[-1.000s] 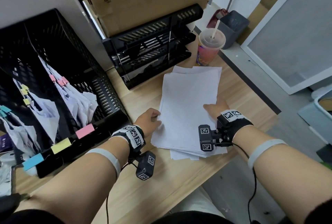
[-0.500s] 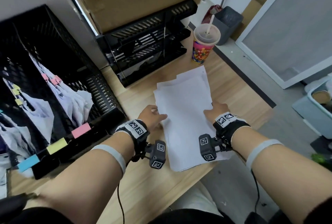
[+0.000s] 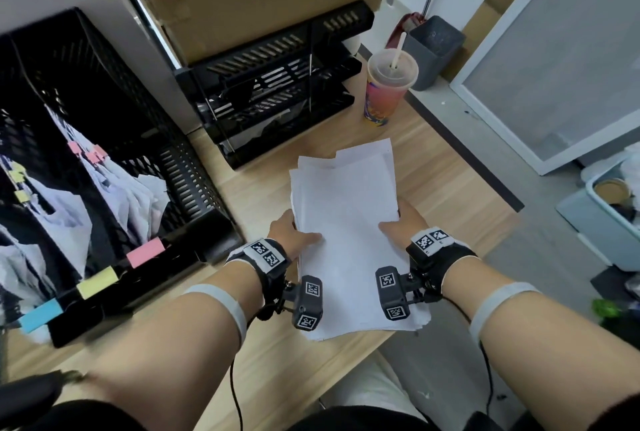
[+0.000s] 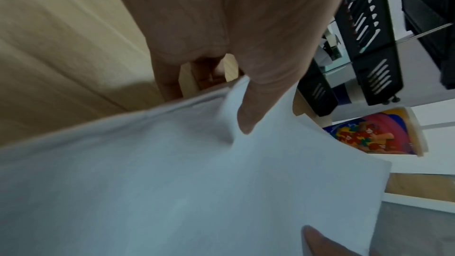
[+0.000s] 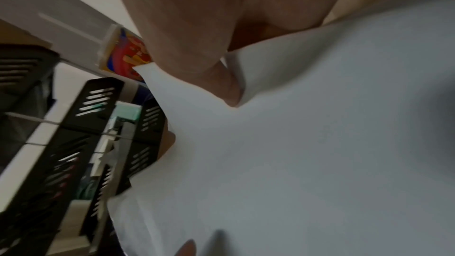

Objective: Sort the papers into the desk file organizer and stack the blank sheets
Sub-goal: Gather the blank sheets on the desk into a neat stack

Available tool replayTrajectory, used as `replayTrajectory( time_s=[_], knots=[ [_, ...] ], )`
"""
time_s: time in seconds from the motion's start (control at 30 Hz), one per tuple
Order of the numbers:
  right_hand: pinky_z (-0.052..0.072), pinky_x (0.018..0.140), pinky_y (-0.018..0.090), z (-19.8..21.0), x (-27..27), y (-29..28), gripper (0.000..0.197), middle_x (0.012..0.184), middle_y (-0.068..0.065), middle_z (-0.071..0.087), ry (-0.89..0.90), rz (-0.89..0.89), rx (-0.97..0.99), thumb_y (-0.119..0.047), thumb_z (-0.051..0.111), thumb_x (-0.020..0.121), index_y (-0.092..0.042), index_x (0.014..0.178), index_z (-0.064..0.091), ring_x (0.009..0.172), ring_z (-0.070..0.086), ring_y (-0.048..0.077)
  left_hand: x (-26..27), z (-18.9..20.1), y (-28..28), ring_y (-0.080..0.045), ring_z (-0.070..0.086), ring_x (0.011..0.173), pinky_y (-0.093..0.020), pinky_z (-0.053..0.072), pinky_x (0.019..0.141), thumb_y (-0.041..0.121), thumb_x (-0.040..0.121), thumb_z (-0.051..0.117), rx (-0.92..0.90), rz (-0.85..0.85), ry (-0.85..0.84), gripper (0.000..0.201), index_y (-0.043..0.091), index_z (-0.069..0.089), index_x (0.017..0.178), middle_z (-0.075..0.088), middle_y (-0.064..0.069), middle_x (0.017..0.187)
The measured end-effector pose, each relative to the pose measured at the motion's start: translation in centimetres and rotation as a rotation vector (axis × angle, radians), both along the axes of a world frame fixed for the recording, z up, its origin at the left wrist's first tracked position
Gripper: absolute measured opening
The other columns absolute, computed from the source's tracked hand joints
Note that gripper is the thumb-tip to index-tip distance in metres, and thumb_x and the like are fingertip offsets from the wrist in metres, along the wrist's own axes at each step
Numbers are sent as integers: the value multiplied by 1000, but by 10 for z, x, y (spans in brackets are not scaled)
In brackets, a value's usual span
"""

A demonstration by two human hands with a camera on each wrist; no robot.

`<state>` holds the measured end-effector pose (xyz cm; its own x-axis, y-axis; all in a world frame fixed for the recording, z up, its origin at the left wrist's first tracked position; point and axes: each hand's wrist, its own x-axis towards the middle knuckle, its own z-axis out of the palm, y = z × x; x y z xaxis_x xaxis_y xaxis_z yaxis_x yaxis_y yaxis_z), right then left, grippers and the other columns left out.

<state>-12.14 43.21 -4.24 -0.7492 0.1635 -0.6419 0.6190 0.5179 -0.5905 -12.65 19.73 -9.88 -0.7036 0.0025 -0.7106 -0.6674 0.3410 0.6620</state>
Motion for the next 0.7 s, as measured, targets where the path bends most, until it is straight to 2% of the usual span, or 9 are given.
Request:
replayTrajectory(
  time_s=[0.1, 0.17, 0.23, 0.3, 0.4, 0.43, 0.53, 0.63, 0.7],
  knots=[
    [49, 95, 35, 13, 2, -2, 48, 114, -4, 65, 91, -63, -91, -10, 58, 83, -27, 127, 52, 107, 62, 21, 0, 18, 1, -25, 64, 99, -40, 56, 86, 36, 61, 86, -19, 61, 59, 79, 16, 42, 123, 62, -5, 115],
    [50, 99, 42, 28, 3, -3, 39, 111, -5, 69, 135, -77, -152, -14, 59, 81, -34, 114, 57, 105, 65, 20, 0, 30, -4, -25, 59, 96, -34, 51, 81, 27, 75, 85, -17, 134, 64, 74, 14, 33, 128, 58, -4, 109],
    [49, 96, 36, 47, 2, -7, 34, 111, -6, 69, 225, -61, -189, -11, 57, 86, -33, 112, 57, 105, 63, 17, -2, 47, -11, -24, 65, 97, -31, 53, 77, 26, 75, 86, 98, 187, 133, 69, 13, 42, 127, 65, -1, 108],
    [45, 92, 29, 69, -2, -13, 32, 114, -5, 66, 324, -74, -219, -8, 55, 91, -28, 116, 55, 107, 60, 16, -9, 67, -16, -23, 70, 102, -35, 57, 85, 28, 72, 88, 195, 245, 240, 57, 16, 61, 120, 73, 1, 110],
    [48, 97, 30, 104, -6, -24, 33, 113, -3, 66, 514, -159, -265, -4, 54, 91, -20, 120, 56, 108, 62, 14, -21, 112, -16, -21, 73, 96, -35, 59, 87, 16, 82, 81, 320, 295, 449, 35, 9, 68, 113, 74, -6, 111],
    [50, 94, 25, 112, -5, -28, 33, 109, -5, 67, 565, -197, -288, 0, 53, 91, -21, 115, 59, 103, 64, 8, -23, 129, -16, -22, 73, 98, -34, 60, 86, 13, 84, 79, 360, 295, 524, 35, 6, 67, 116, 74, -9, 113],
    [48, 64, 5, 122, 9, -34, 31, 90, -12, 67, 641, -340, -366, 5, 53, 87, -18, 106, 63, 77, 64, -6, -22, 145, -18, -20, 73, 101, -31, 59, 84, 22, 81, 82, 341, 261, 660, 43, 7, 68, 118, 76, -7, 111],
    [44, 56, 1, 103, 34, -38, 49, 95, -9, 62, 584, -435, -352, 7, 56, 83, -14, 127, 50, 84, 59, 0, -4, 133, -21, -20, 70, 108, -37, 57, 94, 30, 72, 88, 290, 153, 668, 62, 10, 62, 125, 74, -5, 116],
    [45, 59, 10, 89, 45, -39, 57, 103, -2, 61, 532, -470, -349, 6, 59, 81, -16, 131, 45, 96, 61, 12, 9, 124, -22, -15, 69, 107, -38, 57, 94, 36, 67, 90, 233, 68, 637, 69, 12, 61, 125, 73, -1, 116]
  ],
)
